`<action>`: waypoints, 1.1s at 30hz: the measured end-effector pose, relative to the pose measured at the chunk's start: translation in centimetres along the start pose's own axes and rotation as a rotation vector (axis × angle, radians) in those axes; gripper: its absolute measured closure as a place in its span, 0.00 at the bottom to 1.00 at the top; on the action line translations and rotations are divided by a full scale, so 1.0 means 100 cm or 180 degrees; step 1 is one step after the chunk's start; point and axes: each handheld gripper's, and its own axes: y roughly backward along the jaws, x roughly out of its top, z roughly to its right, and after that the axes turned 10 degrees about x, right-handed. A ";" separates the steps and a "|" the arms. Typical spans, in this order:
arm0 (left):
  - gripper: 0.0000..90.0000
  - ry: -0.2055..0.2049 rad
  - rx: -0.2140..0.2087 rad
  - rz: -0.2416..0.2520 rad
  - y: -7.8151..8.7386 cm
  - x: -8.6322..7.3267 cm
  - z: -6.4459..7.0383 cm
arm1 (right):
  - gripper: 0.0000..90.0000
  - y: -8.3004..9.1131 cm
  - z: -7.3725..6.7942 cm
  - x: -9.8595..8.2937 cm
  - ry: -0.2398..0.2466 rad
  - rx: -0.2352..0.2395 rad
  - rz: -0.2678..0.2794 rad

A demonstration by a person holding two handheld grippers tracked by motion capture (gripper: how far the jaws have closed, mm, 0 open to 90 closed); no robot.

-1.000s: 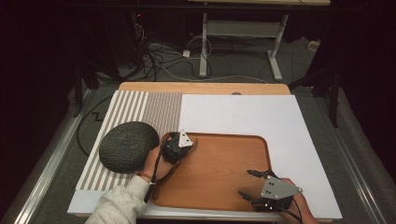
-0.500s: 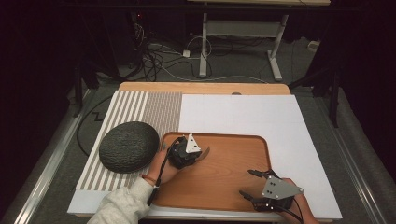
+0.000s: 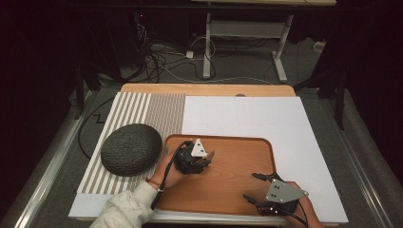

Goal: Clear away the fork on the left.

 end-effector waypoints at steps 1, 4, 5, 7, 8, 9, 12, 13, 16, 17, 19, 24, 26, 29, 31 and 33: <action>0.71 -0.0023 0.0011 -0.0017 0.000 0.000 0.000 | 0.34 0.000 0.000 0.000 0.0004 0.0003 -0.0004; 0.79 -0.0152 0.0022 -0.0086 -0.002 0.002 0.003 | 0.34 0.000 0.000 0.000 0.0007 0.0005 -0.0002; 0.83 -0.0168 0.0017 -0.0101 -0.002 0.003 0.004 | 0.34 0.000 0.000 0.000 0.0007 0.0002 -0.0003; 0.88 -0.0240 0.0055 -0.0138 -0.002 0.004 0.005 | 0.34 0.000 0.000 0.000 0.0007 0.0004 -0.0009; 0.91 -0.0274 0.0116 -0.0156 -0.003 0.005 0.007 | 0.34 0.000 0.000 0.000 0.0010 0.0005 -0.0016; 0.93 -0.0289 0.0143 -0.0158 -0.003 0.005 0.007 | 0.34 -0.001 0.000 0.000 0.0017 0.0007 -0.0022; 0.93 -0.0407 0.0358 -0.0222 -0.003 0.006 0.010 | 0.34 0.000 -0.001 0.000 0.0018 0.0002 -0.0017; 0.93 -0.0395 0.0381 -0.0228 -0.003 0.006 0.009 | 0.34 0.000 -0.001 0.000 0.0019 -0.0006 -0.0019; 0.92 -0.0520 0.0684 -0.0337 -0.003 0.005 0.010 | 0.34 0.000 0.000 0.000 0.0018 -0.0007 -0.0027; 0.92 -0.0548 0.0753 -0.0376 -0.004 0.005 0.010 | 0.34 -0.001 0.000 0.000 0.0021 -0.0008 -0.0037; 0.92 -0.0597 0.0902 -0.0419 -0.006 0.004 0.010 | 0.34 -0.001 -0.001 0.000 0.0028 -0.0007 -0.0056; 0.79 -0.0522 0.0950 -0.0387 -0.005 0.005 0.009 | 0.34 -0.002 -0.001 0.000 0.0038 0.0013 -0.0080; 0.76 -0.0438 0.0840 -0.0317 -0.004 0.004 0.007 | 0.34 -0.002 -0.001 0.000 0.0041 0.0019 -0.0079; 0.71 -0.0358 0.0717 -0.0248 -0.003 0.003 0.007 | 0.34 -0.002 -0.001 0.000 0.0043 0.0022 -0.0083; 0.75 -0.0305 0.0651 -0.0232 -0.003 0.002 0.006 | 0.34 -0.002 -0.001 0.000 0.0042 0.0021 -0.0088; 0.75 -0.0316 0.0674 -0.0231 -0.002 0.002 0.006 | 0.34 -0.002 -0.001 0.000 0.0046 0.0020 -0.0090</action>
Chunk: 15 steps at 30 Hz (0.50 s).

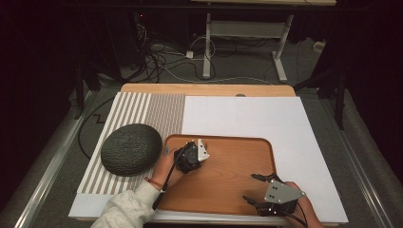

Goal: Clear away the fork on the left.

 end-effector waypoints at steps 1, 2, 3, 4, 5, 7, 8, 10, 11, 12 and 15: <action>0.82 -0.0031 -0.0002 0.0023 0.001 0.000 0.001 | 0.34 0.000 0.000 0.000 0.0001 -0.0002 0.0000; 0.88 -0.0058 0.0045 0.0045 0.002 0.000 0.002 | 0.34 0.000 0.000 0.000 0.0002 -0.0003 0.0000; 0.92 -0.0085 0.0081 0.0046 0.002 0.000 0.003 | 0.34 0.000 0.000 0.000 0.0002 -0.0009 -0.0004; 0.94 -0.0152 0.0138 0.0010 0.002 0.000 0.004 | 0.34 0.000 0.000 0.000 0.0000 -0.0010 -0.0005; 0.94 -0.0252 0.0252 -0.0031 0.001 0.001 0.006 | 0.34 0.001 0.000 0.000 -0.0001 -0.0011 -0.0003; 0.95 -0.0405 0.0447 -0.0107 -0.001 0.001 0.009 | 0.34 0.000 0.000 0.000 0.0002 -0.0007 -0.0006; 0.94 -0.0477 0.0584 -0.0159 -0.003 0.002 0.011 | 0.34 0.000 0.000 0.000 0.0007 -0.0005 -0.0009; 0.94 -0.0630 0.0755 -0.0192 -0.006 0.001 0.016 | 0.34 0.000 -0.001 0.000 0.0011 -0.0009 -0.0012; 0.94 -0.0720 0.0832 -0.0237 -0.007 0.002 0.018 | 0.34 0.000 0.000 0.000 0.0010 -0.0010 -0.0015; 0.94 -0.0873 0.0899 -0.0305 -0.007 0.003 0.021 | 0.34 0.000 0.000 0.000 0.0009 -0.0011 -0.0017; 0.93 -0.0981 0.0977 -0.0334 -0.009 0.004 0.026 | 0.34 0.000 0.000 0.000 0.0009 -0.0005 -0.0025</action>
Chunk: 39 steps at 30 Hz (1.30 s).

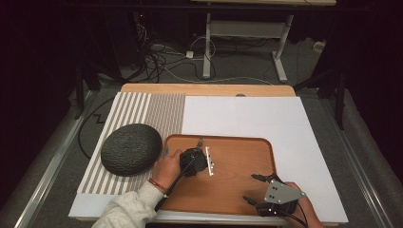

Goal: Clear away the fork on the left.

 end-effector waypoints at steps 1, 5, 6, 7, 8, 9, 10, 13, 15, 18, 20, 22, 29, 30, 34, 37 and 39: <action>0.92 0.0103 -0.0095 0.0056 0.000 -0.001 -0.002 | 0.34 0.000 0.000 0.000 0.0001 0.0004 -0.0006; 0.84 0.0532 -0.0478 0.0222 0.001 -0.006 -0.014 | 0.34 0.001 0.000 0.000 -0.0004 0.0001 0.0003; 0.78 0.0637 -0.0591 0.0260 0.002 -0.007 -0.017 | 0.34 0.001 0.000 0.000 -0.0009 -0.0001 0.0002; 0.73 0.0733 -0.0718 0.0282 0.002 -0.008 -0.020 | 0.34 0.001 0.000 0.000 -0.0012 -0.0003 0.0006; 0.70 0.0775 -0.0777 0.0296 0.002 -0.008 -0.022 | 0.34 0.001 0.000 0.000 -0.0014 -0.0004 0.0003; 0.67 0.0804 -0.0813 0.0298 0.002 -0.008 -0.023 | 0.34 0.001 0.000 0.000 -0.0009 -0.0001 0.0003; 0.66 0.0899 -0.0895 0.0337 0.001 -0.009 -0.024 | 0.34 0.000 0.000 0.000 -0.0010 -0.0001 -0.0003; 0.61 0.1061 -0.1038 0.0401 0.000 -0.013 -0.029 | 0.34 0.001 0.000 0.000 -0.0004 -0.0006 -0.0006; 0.61 0.1151 -0.1038 0.0462 0.002 -0.016 -0.033 | 0.34 0.002 0.000 0.000 -0.0005 -0.0011 0.0008; 0.61 0.1240 -0.1084 0.0548 0.006 -0.022 -0.041 | 0.34 0.003 0.001 0.000 -0.0018 -0.0028 0.0022; 0.67 0.1244 -0.1133 0.0607 0.008 -0.027 -0.045 | 0.34 0.003 0.001 0.000 -0.0015 -0.0037 0.0027; 0.74 0.1221 -0.1208 0.0710 0.011 -0.033 -0.046 | 0.34 0.003 0.001 0.000 -0.0012 -0.0033 0.0027; 0.93 0.0931 -0.1433 0.0760 0.005 -0.033 -0.038 | 0.34 0.002 0.000 0.000 -0.0017 -0.0008 0.0025; 0.93 0.0886 -0.1434 0.0753 0.004 -0.031 -0.037 | 0.34 0.001 0.000 0.000 -0.0014 -0.0006 0.0019; 0.93 0.0778 -0.1303 0.0578 0.001 -0.028 -0.032 | 0.34 0.001 0.000 0.000 -0.0016 -0.0003 0.0005; 0.93 0.0846 -0.1326 0.0549 0.002 -0.032 -0.036 | 0.34 0.001 0.000 -0.001 -0.0024 0.0002 0.0012; 0.93 0.0855 -0.1328 0.0530 0.003 -0.035 -0.038 | 0.34 0.002 0.000 -0.001 -0.0027 -0.0005 0.0011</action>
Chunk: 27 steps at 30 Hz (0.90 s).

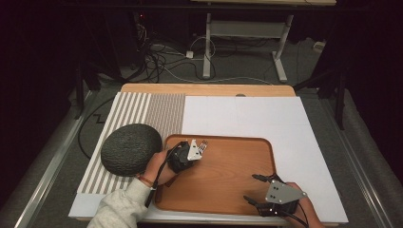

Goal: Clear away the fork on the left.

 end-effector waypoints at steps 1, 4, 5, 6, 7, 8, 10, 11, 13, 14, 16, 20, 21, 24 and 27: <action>0.93 -0.0007 -0.0008 -0.0005 0.001 -0.001 0.000 | 0.34 0.000 0.000 0.000 -0.0001 0.0000 0.0003; 0.93 -0.0049 -0.0047 -0.0102 0.001 -0.006 0.001 | 0.34 0.000 0.000 0.000 0.0006 0.0000 0.0004; 0.93 -0.0025 -0.0037 -0.0084 0.001 -0.008 0.001 | 0.34 0.000 0.000 0.001 0.0008 0.0003 0.0002; 0.93 0.0008 -0.0061 -0.0079 0.002 -0.010 0.000 | 0.34 0.000 0.000 0.001 0.0007 0.0004 -0.0003; 0.93 0.0031 -0.0077 -0.0088 0.003 -0.011 -0.002 | 0.34 -0.001 0.000 0.001 0.0010 0.0005 -0.0004; 0.93 0.0047 -0.0075 -0.0110 0.004 -0.013 -0.002 | 0.34 -0.001 0.000 0.001 0.0012 0.0007 -0.0002; 0.93 0.0039 -0.0075 -0.0116 0.006 -0.015 -0.002 | 0.34 -0.001 0.000 0.001 0.0010 0.0012 -0.0001; 0.93 0.0047 -0.0086 -0.0123 0.007 -0.017 -0.002 | 0.34 -0.001 -0.001 0.001 0.0011 0.0011 -0.0005; 0.93 0.0074 -0.0107 -0.0118 0.009 -0.020 -0.003 | 0.34 -0.002 -0.001 0.001 0.0011 0.0016 -0.0003; 0.93 0.0083 -0.0121 -0.0124 0.010 -0.021 -0.003 | 0.34 -0.002 0.000 0.001 0.0009 0.0014 -0.0004; 0.93 0.0104 -0.0143 -0.0122 0.012 -0.024 -0.004 | 0.34 -0.002 0.000 0.001 0.0007 0.0018 -0.0008; 0.93 0.0138 -0.0156 -0.0118 0.016 -0.030 -0.003 | 0.34 -0.002 -0.001 0.001 0.0012 0.0016 -0.0006; 0.93 0.0153 -0.0158 -0.0122 0.018 -0.031 -0.003 | 0.34 -0.002 -0.001 0.001 0.0007 0.0016 -0.0002; 0.93 0.0142 -0.0112 -0.0105 0.020 -0.035 -0.001 | 0.34 -0.002 -0.001 0.001 0.0012 0.0011 -0.0005; 0.89 0.0150 0.0084 -0.0053 0.018 -0.034 -0.003 | 0.34 -0.002 -0.001 0.002 0.0014 0.0019 -0.0002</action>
